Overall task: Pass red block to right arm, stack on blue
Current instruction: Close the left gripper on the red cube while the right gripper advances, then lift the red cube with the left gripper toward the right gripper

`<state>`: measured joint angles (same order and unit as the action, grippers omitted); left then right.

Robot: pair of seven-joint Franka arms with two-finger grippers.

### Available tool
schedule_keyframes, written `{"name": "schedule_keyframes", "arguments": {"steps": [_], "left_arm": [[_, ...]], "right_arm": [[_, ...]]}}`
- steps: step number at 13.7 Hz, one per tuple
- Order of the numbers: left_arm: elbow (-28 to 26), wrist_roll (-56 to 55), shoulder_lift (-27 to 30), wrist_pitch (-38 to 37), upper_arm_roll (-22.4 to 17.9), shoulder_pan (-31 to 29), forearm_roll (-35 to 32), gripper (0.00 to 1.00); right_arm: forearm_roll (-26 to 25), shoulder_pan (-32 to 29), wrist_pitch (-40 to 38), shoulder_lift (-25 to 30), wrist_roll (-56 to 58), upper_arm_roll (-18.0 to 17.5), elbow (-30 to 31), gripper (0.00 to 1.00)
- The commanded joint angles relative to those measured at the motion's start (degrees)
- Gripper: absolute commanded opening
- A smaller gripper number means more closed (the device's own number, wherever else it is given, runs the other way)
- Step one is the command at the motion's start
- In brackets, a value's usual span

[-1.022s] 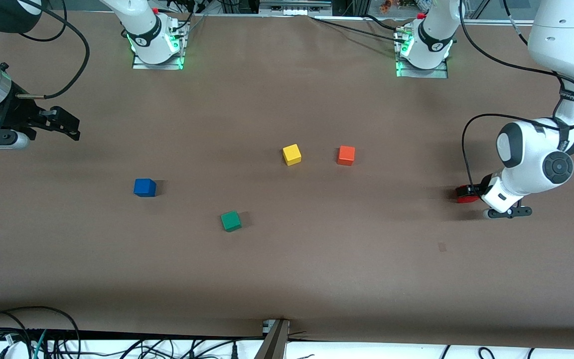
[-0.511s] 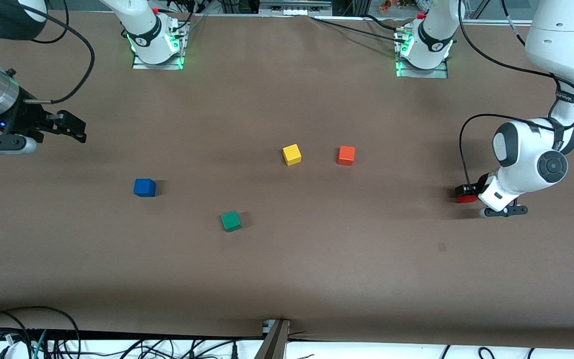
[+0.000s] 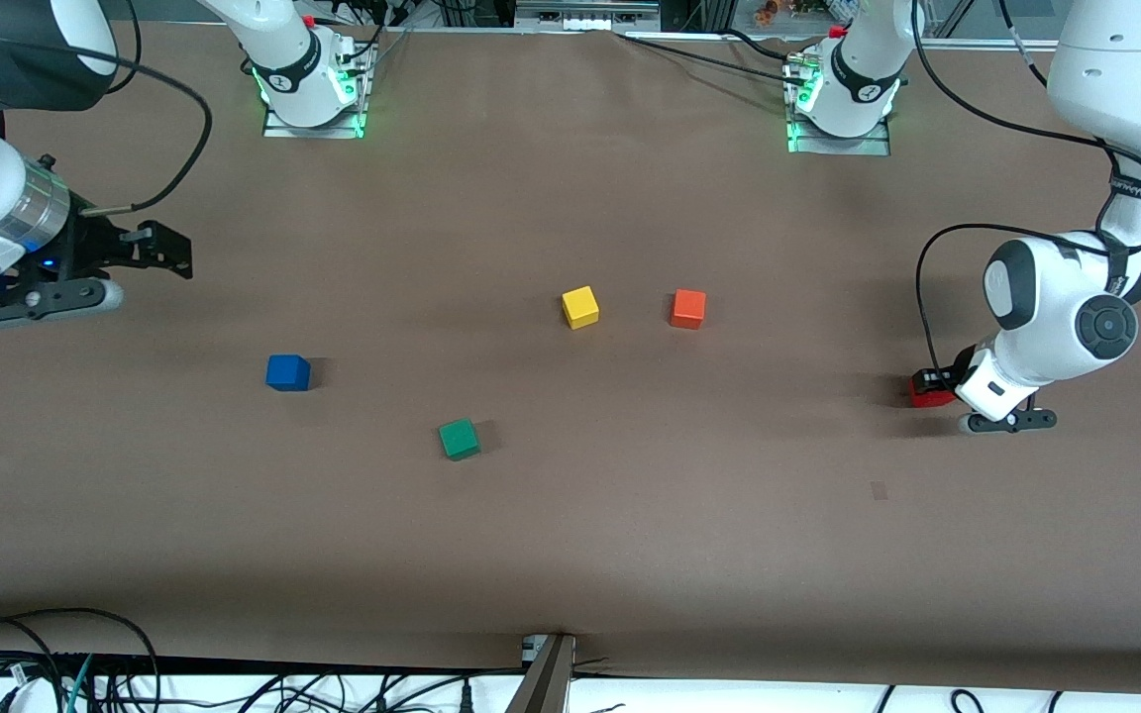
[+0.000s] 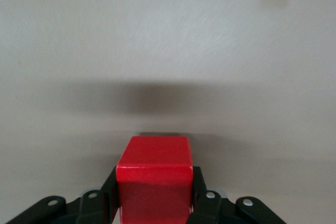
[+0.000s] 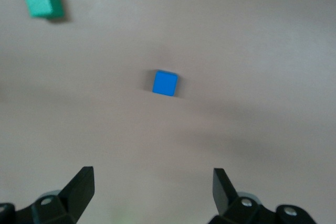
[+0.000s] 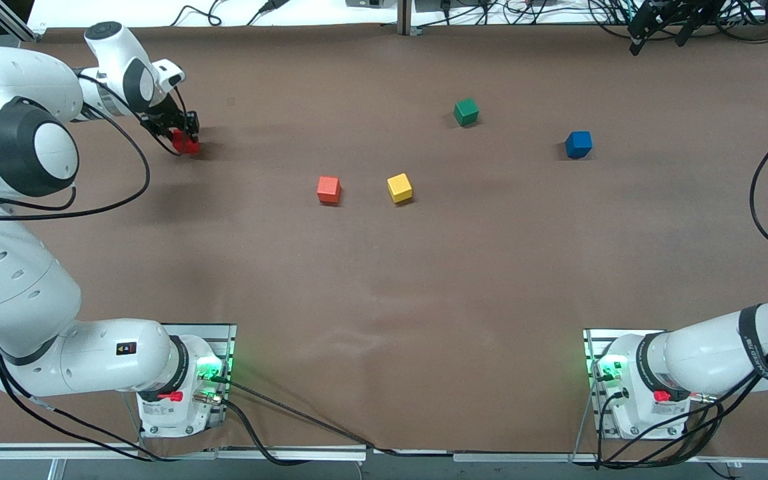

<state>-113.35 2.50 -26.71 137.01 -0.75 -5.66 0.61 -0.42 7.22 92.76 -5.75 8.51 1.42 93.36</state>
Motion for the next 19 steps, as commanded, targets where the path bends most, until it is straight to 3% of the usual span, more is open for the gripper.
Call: {"name": "schedule_keyframes", "arguments": {"steps": [1,4,9,12,15,19], "left_arm": [[1.1,2.1,3.5,-3.3,1.3,1.4,0.3,0.00],[2.6,12.4,4.9,-4.1,4.1,1.4,0.6,0.00],[10.3,26.7,7.3,-15.8,9.4,1.2,6.6,0.00],[13.0,35.9,8.1,-17.3,11.8,1.3,15.1,0.00],[13.0,48.7,8.1,-17.3,12.4,1.4,27.7,0.00],[13.6,56.4,8.1,-16.8,16.8,1.5,38.8,0.00]], "right_arm": [[5.7,0.4,-2.0,0.3,4.2,0.1,-1.3,1.00],[18.8,0.1,-3.4,0.2,7.6,0.8,-1.3,1.00],[36.9,-0.2,-3.5,-1.4,7.9,1.0,-0.8,1.00],[49.9,-0.3,-3.5,-3.9,7.2,1.1,-0.7,1.00],[63.7,-1.1,-3.5,-7.6,7.2,1.2,-0.6,1.00],[75.8,-0.5,-1.2,-10.1,7.1,1.1,-0.6,1.00]]}}
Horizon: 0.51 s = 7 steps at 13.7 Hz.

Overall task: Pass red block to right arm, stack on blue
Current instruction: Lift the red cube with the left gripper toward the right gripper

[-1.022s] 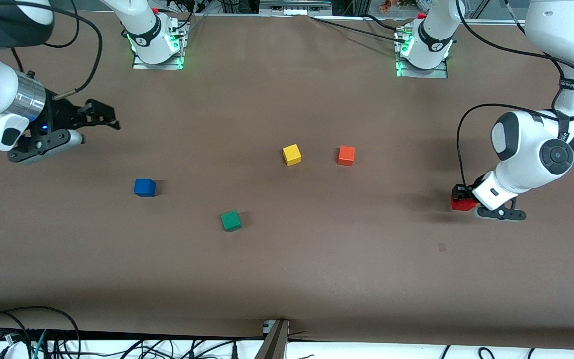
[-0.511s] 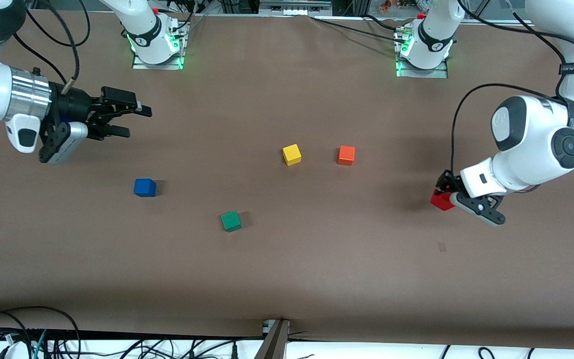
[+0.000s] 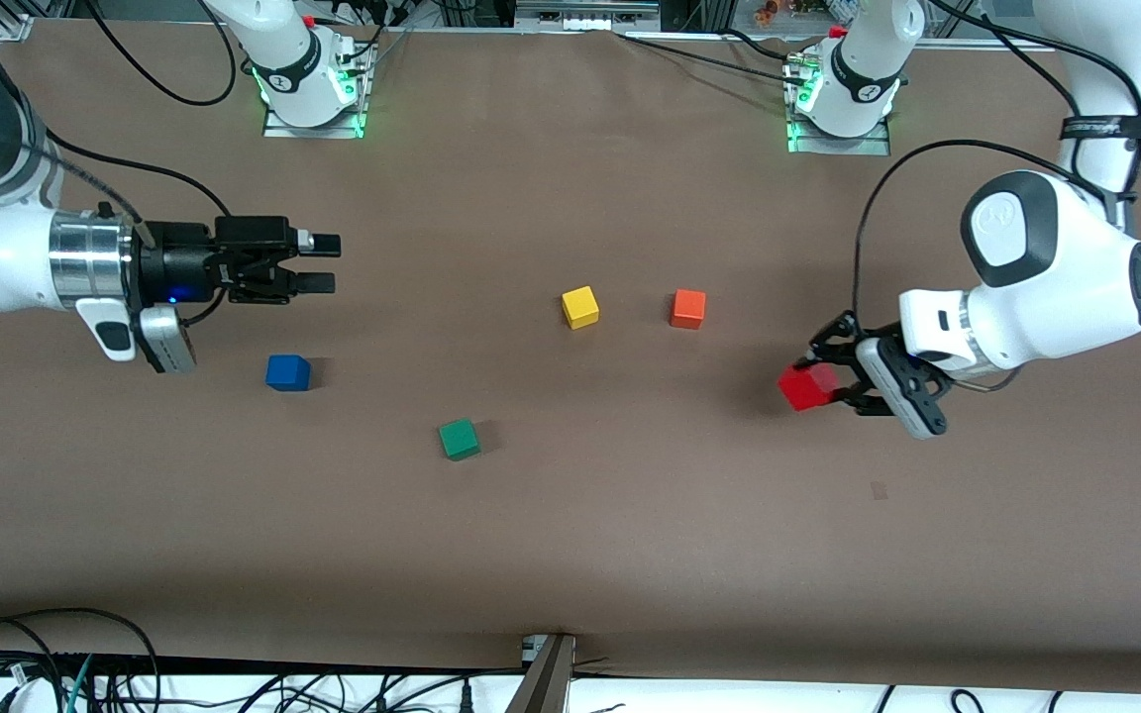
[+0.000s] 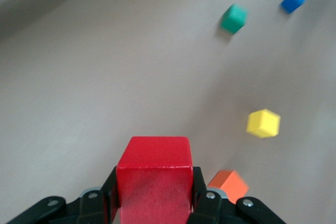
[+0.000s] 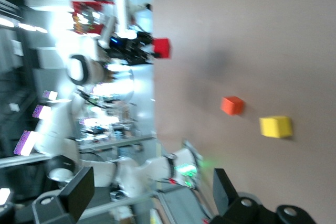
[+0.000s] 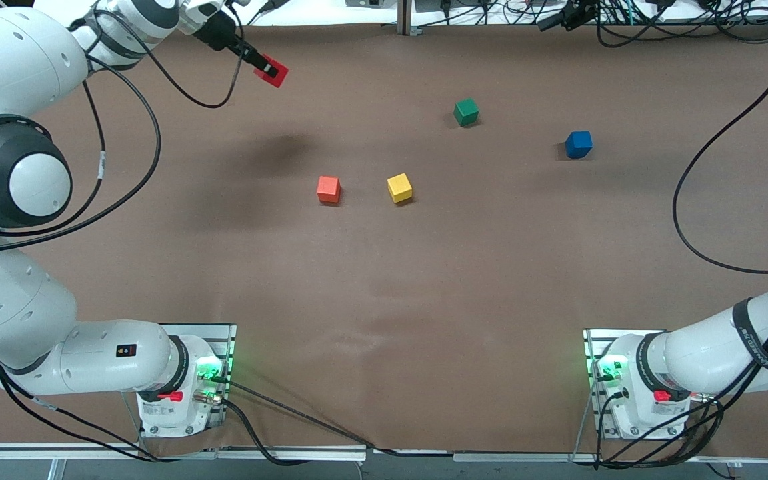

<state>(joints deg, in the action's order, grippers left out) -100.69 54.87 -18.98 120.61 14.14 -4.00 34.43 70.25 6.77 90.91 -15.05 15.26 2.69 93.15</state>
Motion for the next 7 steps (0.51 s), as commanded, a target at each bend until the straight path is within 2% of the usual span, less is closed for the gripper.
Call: {"name": "schedule_keyframes", "arguments": {"steps": [1,4,7], "left_arm": [[1.9,5.6,0.1,-0.2,2.6,0.0,8.2,0.00],[4.4,6.9,-0.4,1.4,3.2,3.1,15.2,0.00],[7.3,7.0,-0.9,2.4,4.1,6.4,17.5,0.00]], "right_arm": [[7.8,0.2,1.3,-1.4,0.3,-0.3,-0.3,1.00],[14.1,2.2,4.5,-3.0,-1.0,-0.5,-0.3,1.00],[18.8,4.6,7.9,-5.0,-0.9,-0.6,-0.3,1.00]]}}
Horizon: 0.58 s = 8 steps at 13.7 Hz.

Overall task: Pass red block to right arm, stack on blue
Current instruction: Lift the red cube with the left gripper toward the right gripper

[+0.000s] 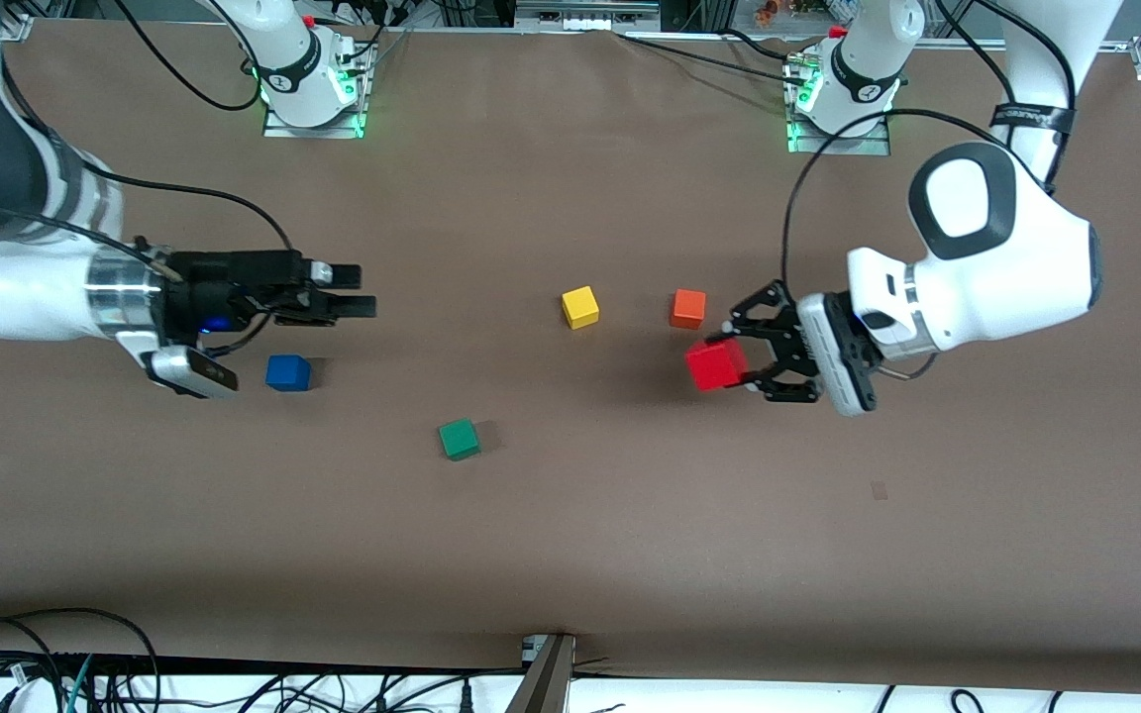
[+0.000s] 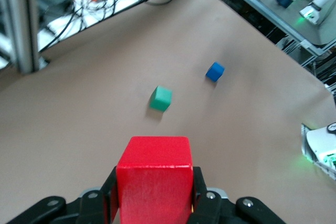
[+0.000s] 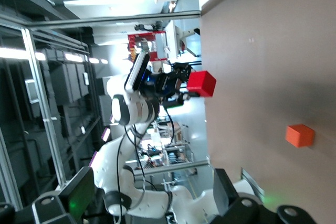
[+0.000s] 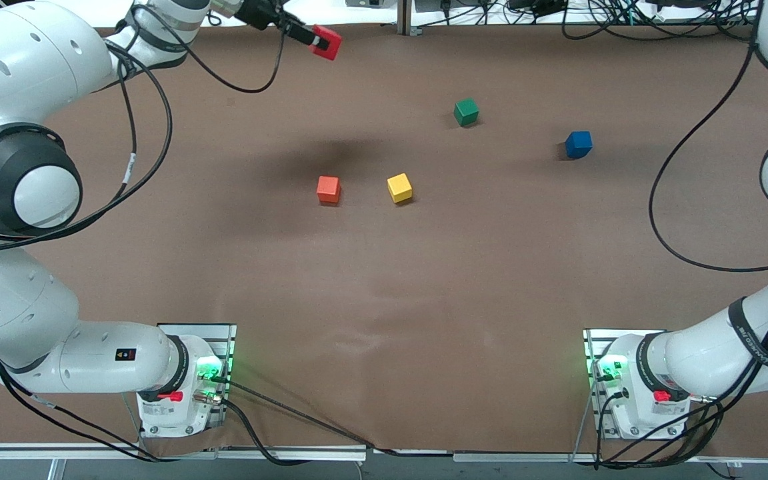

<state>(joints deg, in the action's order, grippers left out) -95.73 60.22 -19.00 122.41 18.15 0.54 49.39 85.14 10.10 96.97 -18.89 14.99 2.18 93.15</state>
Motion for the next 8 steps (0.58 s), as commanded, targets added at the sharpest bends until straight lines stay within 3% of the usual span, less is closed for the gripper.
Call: {"name": "schedule_keyframes", "arguments": {"steps": [1,4,8], "left_arm": [[2.6,1.7,-0.9,0.7,0.0,2.6,3.1,0.00],[4.8,4.9,-1.5,0.6,0.1,4.4,6.1,0.00],[5.6,19.3,-3.3,0.6,0.1,6.2,14.7,0.00]], "right_arm": [[5.1,1.8,2.5,-1.9,-0.7,0.0,-0.3,1.00],[7.3,2.8,4.0,-4.1,1.0,-0.1,-0.4,1.00],[11.7,4.0,4.5,-7.3,3.7,-0.1,-0.5,1.00]]}}
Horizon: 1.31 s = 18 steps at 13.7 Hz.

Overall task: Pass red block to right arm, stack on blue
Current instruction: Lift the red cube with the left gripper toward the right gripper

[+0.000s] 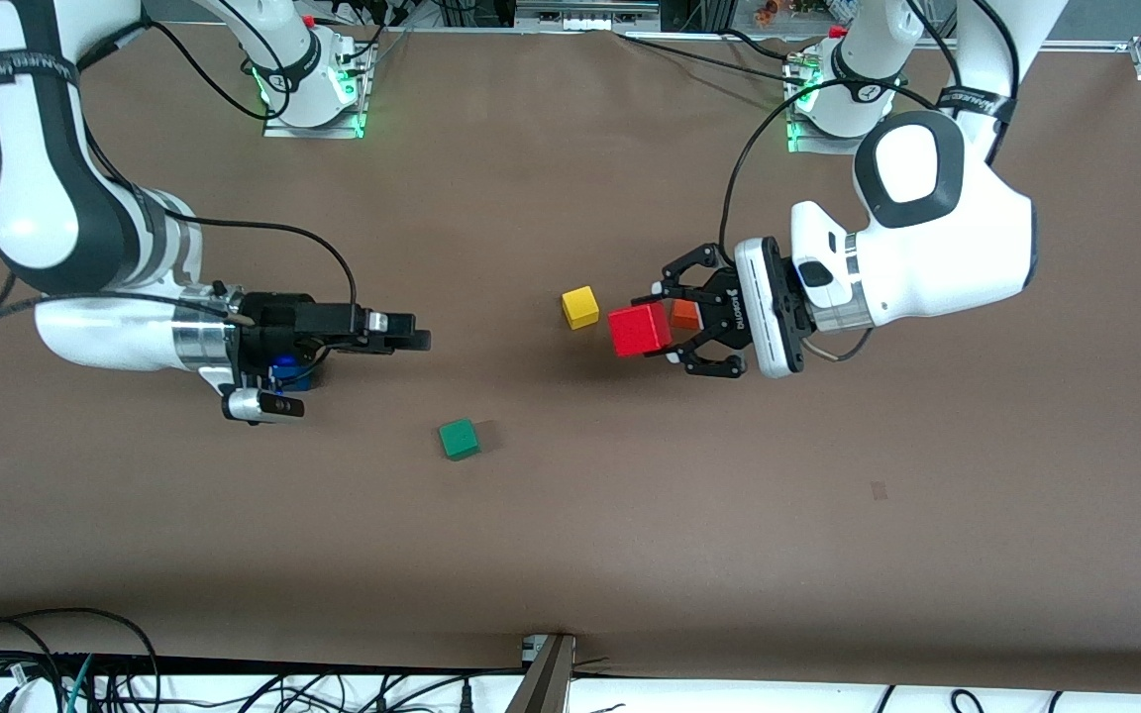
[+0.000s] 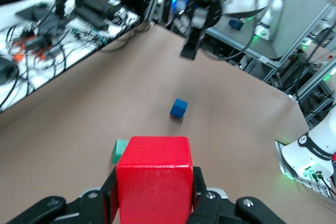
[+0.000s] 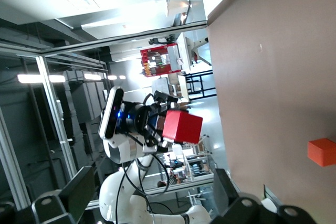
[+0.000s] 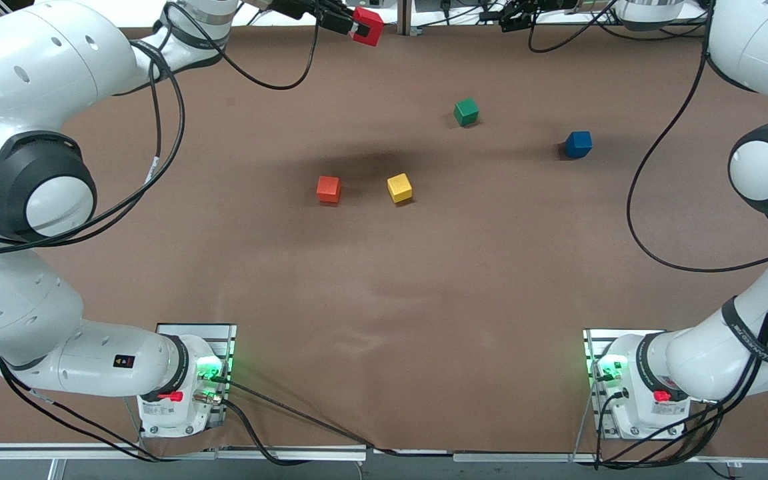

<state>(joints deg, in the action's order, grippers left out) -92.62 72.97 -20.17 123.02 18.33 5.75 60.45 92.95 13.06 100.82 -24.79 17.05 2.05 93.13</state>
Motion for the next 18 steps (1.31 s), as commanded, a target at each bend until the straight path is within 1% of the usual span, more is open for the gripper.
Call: {"name": "schedule_keyframes", "arguments": {"steps": [1,3,5,7,8,10,12,14,18], "left_arm": [[2.5,8.3,-2.4,0.0,-0.1,1.3,4.5,0.00],[4.2,9.8,-3.3,0.0,-0.1,2.7,4.9,0.00],[7.5,11.7,-5.3,0.1,-0.1,4.2,4.9,0.00],[9.1,12.4,-6.3,0.6,-0.1,5.1,4.9,0.00],[9.3,12.5,-6.5,2.6,-0.1,5.4,4.9,0.00],[10.4,12.6,-8.0,4.3,-0.1,6.6,4.9,0.00],[12.1,12.6,-9.6,4.4,-0.1,6.9,4.6,0.00],[13.5,12.6,-11.3,4.4,-0.1,7.1,4.7,0.00],[14.0,12.6,-11.8,4.4,-0.1,7.2,4.8,0.00]], "right_arm": [[5.6,1.5,1.2,-2.1,1.7,0.1,-0.5,1.00],[10.2,3.6,2.1,-3.9,1.8,0.1,-0.5,1.00],[14.5,5.5,3.7,-5.6,4.1,0.1,-0.5,1.00],[17.3,7.1,5.0,-7.1,5.5,0.1,-0.5,1.00],[18.4,8.4,6.3,-7.1,6.3,0.1,-0.4,1.00],[20.1,9.6,8.0,-7.2,5.9,0.1,-0.4,1.00],[20.4,9.5,7.7,-7.0,5.5,0.1,0.0,1.00],[22.4,9.7,8.0,-6.9,5.6,-0.1,0.2,1.00],[23.2,10.2,8.3,-6.9,6.3,-0.2,0.4,1.00]]}}
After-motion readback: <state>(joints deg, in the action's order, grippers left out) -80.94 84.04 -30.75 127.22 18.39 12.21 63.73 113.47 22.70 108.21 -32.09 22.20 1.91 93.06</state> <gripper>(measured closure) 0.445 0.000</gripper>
